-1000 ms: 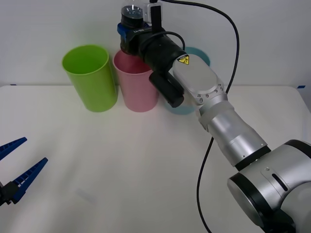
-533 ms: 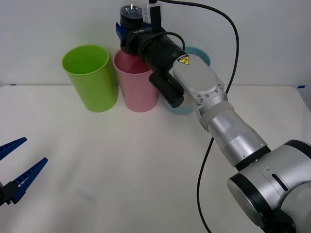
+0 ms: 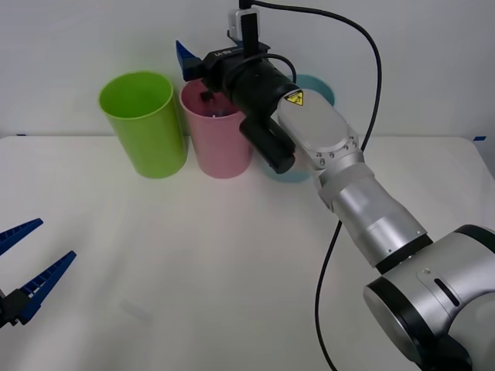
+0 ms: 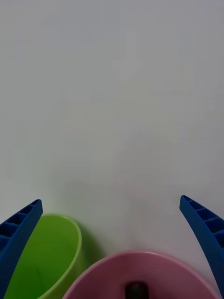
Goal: Grasp the object on the table and drop it into the matching bin: aluminum can to the light blue bin, PET bottle to the pink bin.
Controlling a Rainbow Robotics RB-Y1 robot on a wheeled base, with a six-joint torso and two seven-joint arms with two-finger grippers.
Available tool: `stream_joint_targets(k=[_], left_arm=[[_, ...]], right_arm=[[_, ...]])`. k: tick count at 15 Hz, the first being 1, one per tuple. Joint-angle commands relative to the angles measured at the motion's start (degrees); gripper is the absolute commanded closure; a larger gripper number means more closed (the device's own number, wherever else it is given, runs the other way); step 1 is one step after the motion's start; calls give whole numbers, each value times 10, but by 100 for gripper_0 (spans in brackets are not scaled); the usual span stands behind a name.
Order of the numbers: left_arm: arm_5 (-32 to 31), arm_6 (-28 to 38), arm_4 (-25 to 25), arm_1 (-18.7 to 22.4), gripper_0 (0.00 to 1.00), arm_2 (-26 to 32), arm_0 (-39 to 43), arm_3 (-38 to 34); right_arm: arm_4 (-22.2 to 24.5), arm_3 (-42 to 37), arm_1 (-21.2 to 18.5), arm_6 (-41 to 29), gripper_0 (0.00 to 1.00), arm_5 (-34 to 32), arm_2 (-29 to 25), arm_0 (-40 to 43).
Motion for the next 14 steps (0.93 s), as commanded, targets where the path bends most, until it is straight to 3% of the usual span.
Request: stream_joint_targets(k=[1,8,14], left_arm=[[0,0,0,0,0,0,0,0],[0,0,0,0,0,0,0,0],[0,0,0,0,0,0,0,0]], right_arm=[[1,-57,-16,-1,0,-14,5,41],[1,-206,-83,-10,0,-28,43,146],[1,-383,-173,-15,0,-63,56,286]])
